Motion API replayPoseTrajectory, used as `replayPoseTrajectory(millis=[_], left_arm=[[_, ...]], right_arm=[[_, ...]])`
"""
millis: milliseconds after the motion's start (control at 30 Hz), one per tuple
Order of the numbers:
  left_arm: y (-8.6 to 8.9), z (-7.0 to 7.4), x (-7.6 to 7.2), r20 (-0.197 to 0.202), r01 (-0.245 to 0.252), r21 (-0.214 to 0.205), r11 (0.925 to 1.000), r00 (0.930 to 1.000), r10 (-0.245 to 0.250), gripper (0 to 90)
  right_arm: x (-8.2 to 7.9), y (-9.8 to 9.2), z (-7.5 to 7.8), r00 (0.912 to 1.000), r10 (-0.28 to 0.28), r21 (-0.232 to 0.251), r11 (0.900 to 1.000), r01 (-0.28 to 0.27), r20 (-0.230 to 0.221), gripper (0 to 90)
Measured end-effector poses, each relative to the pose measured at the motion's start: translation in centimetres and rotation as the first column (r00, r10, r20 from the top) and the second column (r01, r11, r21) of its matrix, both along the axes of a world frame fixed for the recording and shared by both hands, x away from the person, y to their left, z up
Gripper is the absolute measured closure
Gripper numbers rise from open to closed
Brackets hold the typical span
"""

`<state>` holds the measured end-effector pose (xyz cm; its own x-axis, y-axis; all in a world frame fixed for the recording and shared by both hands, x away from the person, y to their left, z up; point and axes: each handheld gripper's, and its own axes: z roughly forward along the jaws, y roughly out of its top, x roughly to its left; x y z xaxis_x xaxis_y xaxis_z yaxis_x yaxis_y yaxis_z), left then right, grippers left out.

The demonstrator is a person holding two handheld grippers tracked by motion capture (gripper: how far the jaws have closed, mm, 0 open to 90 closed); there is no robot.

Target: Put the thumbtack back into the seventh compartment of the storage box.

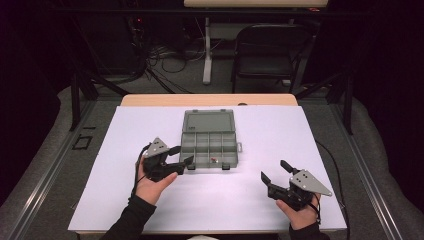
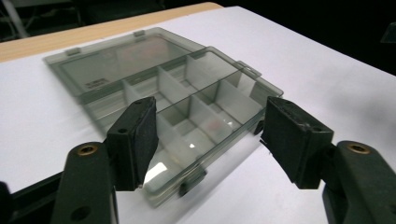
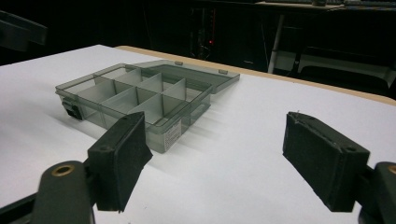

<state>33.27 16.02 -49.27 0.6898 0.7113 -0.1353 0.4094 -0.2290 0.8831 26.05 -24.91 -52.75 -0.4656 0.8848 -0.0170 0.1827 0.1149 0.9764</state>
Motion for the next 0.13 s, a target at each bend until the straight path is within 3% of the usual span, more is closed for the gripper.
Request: replayPoseTrajectory(millis=[133], left_arm=[[2.1, -0.1, -0.5, 0.017, -0.043, -0.014, 0.999, 0.9989, 0.043, 31.4]], right_arm=[[0.0, 0.0, 0.0, 1.0, -0.004, -0.002, 1.0, 0.004, 0.0, 21.1]])
